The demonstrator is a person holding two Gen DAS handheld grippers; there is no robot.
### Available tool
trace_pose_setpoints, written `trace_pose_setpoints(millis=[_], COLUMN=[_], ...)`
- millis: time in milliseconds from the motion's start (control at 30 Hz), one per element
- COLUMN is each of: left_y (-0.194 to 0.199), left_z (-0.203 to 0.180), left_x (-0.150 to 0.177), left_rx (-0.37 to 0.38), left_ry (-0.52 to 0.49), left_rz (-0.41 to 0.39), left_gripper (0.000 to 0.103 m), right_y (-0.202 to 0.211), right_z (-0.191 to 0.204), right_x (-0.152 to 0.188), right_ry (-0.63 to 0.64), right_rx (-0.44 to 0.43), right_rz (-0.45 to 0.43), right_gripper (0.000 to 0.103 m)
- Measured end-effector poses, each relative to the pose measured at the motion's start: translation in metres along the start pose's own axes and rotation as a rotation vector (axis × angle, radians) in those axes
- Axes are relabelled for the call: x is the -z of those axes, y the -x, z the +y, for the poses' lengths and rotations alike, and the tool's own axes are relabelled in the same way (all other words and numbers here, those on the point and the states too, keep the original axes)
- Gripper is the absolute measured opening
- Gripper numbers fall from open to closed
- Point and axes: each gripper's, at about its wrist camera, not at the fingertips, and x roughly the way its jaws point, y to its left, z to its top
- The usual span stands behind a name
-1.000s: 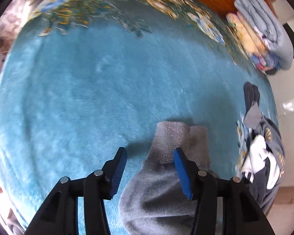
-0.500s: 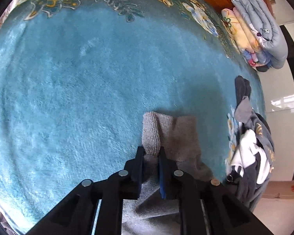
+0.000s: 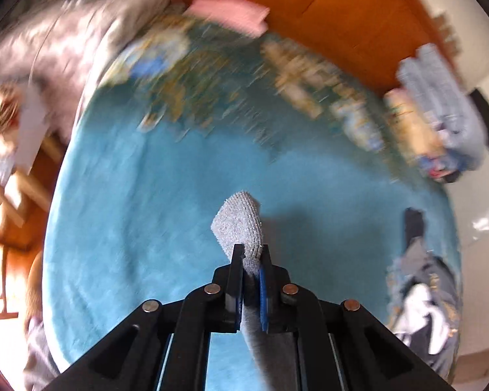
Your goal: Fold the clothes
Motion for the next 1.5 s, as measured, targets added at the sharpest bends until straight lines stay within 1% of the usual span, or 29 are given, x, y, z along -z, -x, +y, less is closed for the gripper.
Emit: trace_pose_setpoints(millis=[33, 100, 167, 267, 400, 433, 467, 533, 567, 600, 633, 667, 700, 767, 833, 867, 933, 967, 1000, 1033, 1067, 1133, 1200, 1267, 1300, 1433, 1500], left_y=[-0.006, -0.012, -0.014, -0.016, -0.019, -0.019, -0.019, -0.018, -0.018, -0.017, -0.015, -0.013, -0.009, 0.003, 0.019, 0.026, 0.038, 0.043, 0.046, 0.048, 0.049, 0.051, 0.047, 0.038, 0.033, 0.019, 0.015], left_z=[0.003, 0.008, 0.013, 0.015, 0.013, 0.012, 0.013, 0.012, 0.011, 0.009, 0.006, 0.004, 0.001, -0.010, -0.030, -0.041, -0.064, -0.075, -0.083, -0.090, -0.096, -0.108, -0.109, -0.105, -0.103, -0.096, -0.093], left_x=[0.001, 0.003, 0.005, 0.006, 0.007, 0.006, 0.006, 0.006, 0.006, 0.006, 0.007, 0.008, 0.009, 0.015, 0.025, 0.032, 0.048, 0.056, 0.063, 0.068, 0.074, 0.083, 0.082, 0.078, 0.076, 0.070, 0.068], left_rx=[-0.027, -0.064, -0.086, -0.098, -0.107, -0.111, -0.113, -0.113, -0.113, -0.120, -0.137, -0.149, -0.152, -0.136, -0.081, -0.046, 0.043, 0.083, 0.106, 0.119, 0.132, 0.156, 0.168, 0.178, 0.182, 0.213, 0.224], left_ry=[0.007, 0.007, 0.007, 0.019, -0.002, -0.010, -0.012, -0.015, -0.017, -0.023, -0.033, -0.045, -0.056, -0.085, -0.139, -0.174, -0.261, -0.306, -0.348, -0.383, -0.418, -0.478, -0.477, -0.433, -0.410, -0.317, -0.287], left_rz=[0.025, 0.051, 0.057, 0.062, 0.071, 0.072, 0.073, 0.072, 0.070, 0.065, 0.057, 0.045, 0.032, 0.002, -0.038, -0.050, -0.048, -0.045, -0.039, -0.035, -0.030, -0.021, -0.006, 0.024, 0.039, 0.079, 0.091], left_gripper=[0.008, 0.008, 0.008, 0.008, 0.009, 0.009, 0.011, 0.012, 0.013, 0.020, 0.027, 0.041, 0.046, 0.048, 0.056, 0.061, 0.064, 0.065, 0.066, 0.067, 0.068, 0.068, 0.070, 0.071, 0.071, 0.071, 0.071], right_y=[-0.008, -0.039, -0.058, -0.063, -0.062, -0.060, -0.059, -0.052, -0.047, -0.041, -0.034, -0.026, -0.021, -0.023, -0.024, -0.025, -0.027, -0.027, -0.029, -0.039, -0.045, -0.057, -0.076, -0.097, -0.108, -0.153, -0.171], right_z=[-0.016, -0.039, -0.048, -0.048, -0.043, -0.042, -0.040, -0.039, -0.038, -0.037, -0.036, -0.034, -0.028, 0.000, 0.029, 0.043, 0.071, 0.087, 0.110, 0.144, 0.176, 0.233, 0.282, 0.331, 0.351, 0.398, 0.408], right_x=[0.005, 0.021, 0.027, 0.025, 0.019, 0.018, 0.018, 0.017, 0.016, 0.015, 0.012, 0.008, 0.003, -0.012, -0.026, -0.034, -0.048, -0.055, -0.061, -0.069, -0.076, -0.084, -0.093, -0.103, -0.108, -0.129, -0.139], right_ry=[-0.030, -0.088, -0.108, -0.090, -0.052, -0.040, -0.028, -0.002, 0.011, 0.023, 0.032, 0.044, 0.066, 0.154, 0.241, 0.285, 0.372, 0.412, 0.449, 0.499, 0.549, 0.649, 0.727, 0.799, 0.826, 0.849, 0.827], right_rx=[0.010, 0.039, 0.050, 0.059, 0.067, 0.069, 0.071, 0.085, 0.095, 0.102, 0.103, 0.101, 0.097, 0.073, 0.049, 0.037, 0.013, -0.005, -0.038, -0.081, -0.117, -0.158, -0.186, -0.199, -0.190, -0.104, -0.043], right_rz=[0.037, 0.125, 0.167, 0.177, 0.182, 0.182, 0.181, 0.171, 0.163, 0.153, 0.137, 0.115, 0.094, 0.052, 0.010, -0.011, -0.053, -0.068, -0.072, -0.081, -0.092, -0.121, -0.134, -0.147, -0.158, -0.165, -0.160], right_gripper=[0.013, 0.013, 0.013, 0.013, 0.015, 0.017, 0.021, 0.029, 0.036, 0.039, 0.039, 0.039, 0.039, 0.039, 0.039, 0.040, 0.041, 0.046, 0.052, 0.054, 0.056, 0.056, 0.056, 0.056, 0.056, 0.056, 0.056])
